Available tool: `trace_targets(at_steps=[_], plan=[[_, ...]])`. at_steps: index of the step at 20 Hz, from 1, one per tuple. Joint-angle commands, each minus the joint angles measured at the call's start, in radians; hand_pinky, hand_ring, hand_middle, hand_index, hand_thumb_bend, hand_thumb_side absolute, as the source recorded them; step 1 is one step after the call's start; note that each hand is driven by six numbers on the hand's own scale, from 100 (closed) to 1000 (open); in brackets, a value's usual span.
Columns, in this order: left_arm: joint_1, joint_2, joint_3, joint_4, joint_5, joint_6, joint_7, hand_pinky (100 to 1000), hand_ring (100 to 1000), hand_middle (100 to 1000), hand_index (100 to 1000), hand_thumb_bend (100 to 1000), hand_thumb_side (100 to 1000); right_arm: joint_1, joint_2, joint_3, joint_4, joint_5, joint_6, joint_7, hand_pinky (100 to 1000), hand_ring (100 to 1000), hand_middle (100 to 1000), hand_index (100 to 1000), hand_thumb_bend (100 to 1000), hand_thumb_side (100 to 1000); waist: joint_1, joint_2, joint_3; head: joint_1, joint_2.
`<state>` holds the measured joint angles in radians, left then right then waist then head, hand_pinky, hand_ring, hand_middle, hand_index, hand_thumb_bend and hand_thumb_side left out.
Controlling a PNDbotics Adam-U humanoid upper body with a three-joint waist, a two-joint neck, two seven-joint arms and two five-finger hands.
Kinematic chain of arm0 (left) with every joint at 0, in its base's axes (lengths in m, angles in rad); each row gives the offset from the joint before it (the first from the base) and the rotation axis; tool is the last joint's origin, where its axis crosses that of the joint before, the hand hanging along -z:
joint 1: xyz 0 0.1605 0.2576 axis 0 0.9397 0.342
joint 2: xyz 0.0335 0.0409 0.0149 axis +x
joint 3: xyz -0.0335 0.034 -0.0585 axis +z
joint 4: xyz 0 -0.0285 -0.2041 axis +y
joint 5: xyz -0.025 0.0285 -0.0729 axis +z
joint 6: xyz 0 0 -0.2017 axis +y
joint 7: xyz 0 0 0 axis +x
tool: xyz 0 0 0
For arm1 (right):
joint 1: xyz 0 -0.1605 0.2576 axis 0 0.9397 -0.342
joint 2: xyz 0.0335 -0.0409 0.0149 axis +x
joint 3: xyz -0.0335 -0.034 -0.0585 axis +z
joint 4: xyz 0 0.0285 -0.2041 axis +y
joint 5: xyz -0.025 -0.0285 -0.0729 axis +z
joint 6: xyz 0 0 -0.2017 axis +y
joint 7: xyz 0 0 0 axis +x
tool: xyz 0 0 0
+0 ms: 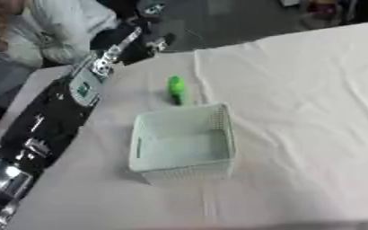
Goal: Pick up objects on the table and place them in the box.
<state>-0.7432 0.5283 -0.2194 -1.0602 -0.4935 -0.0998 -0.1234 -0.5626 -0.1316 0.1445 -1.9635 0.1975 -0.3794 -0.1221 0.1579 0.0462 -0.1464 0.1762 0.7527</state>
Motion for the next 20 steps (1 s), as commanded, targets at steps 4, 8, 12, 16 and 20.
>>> trace_targets(at_steps=[4, 8, 12, 16, 20], plan=[[-0.002, 0.017, -0.005, 0.017, -0.032, -0.012, -0.067, 954, 871, 969, 1000, 1000, 989, -0.011, -0.008, 0.0, -0.013, 0.005, 0.0, 0.004, 274, 457, 520, 568, 100, 1000, -0.005, -0.015, -0.003, 0.011, -0.009], [0.007, -0.003, -0.003, 0.038, -0.044, -0.016, -0.073, 954, 871, 968, 1000, 1000, 966, -0.013, -0.006, 0.0, -0.015, 0.004, 0.0, 0.005, 274, 457, 520, 568, 100, 1000, -0.006, -0.012, -0.008, 0.013, -0.011], [0.012, -0.026, -0.003, 0.059, -0.057, -0.022, -0.074, 956, 872, 968, 1000, 1000, 945, -0.015, -0.002, 0.001, -0.017, 0.003, 0.0, 0.005, 275, 457, 520, 568, 100, 1000, -0.006, -0.01, -0.013, 0.016, -0.013], [0.013, -0.037, -0.004, 0.071, -0.069, -0.029, -0.079, 962, 876, 970, 1000, 1000, 917, -0.017, 0.001, 0.001, -0.019, 0.003, 0.0, 0.005, 275, 457, 520, 568, 100, 1000, -0.006, -0.008, -0.016, 0.016, -0.013], [0.014, -0.041, -0.004, 0.079, -0.078, -0.032, -0.088, 968, 880, 972, 1000, 1000, 905, -0.018, 0.003, 0.001, -0.021, 0.002, 0.0, 0.005, 276, 457, 520, 568, 100, 1000, -0.005, -0.007, -0.019, 0.014, -0.013]])
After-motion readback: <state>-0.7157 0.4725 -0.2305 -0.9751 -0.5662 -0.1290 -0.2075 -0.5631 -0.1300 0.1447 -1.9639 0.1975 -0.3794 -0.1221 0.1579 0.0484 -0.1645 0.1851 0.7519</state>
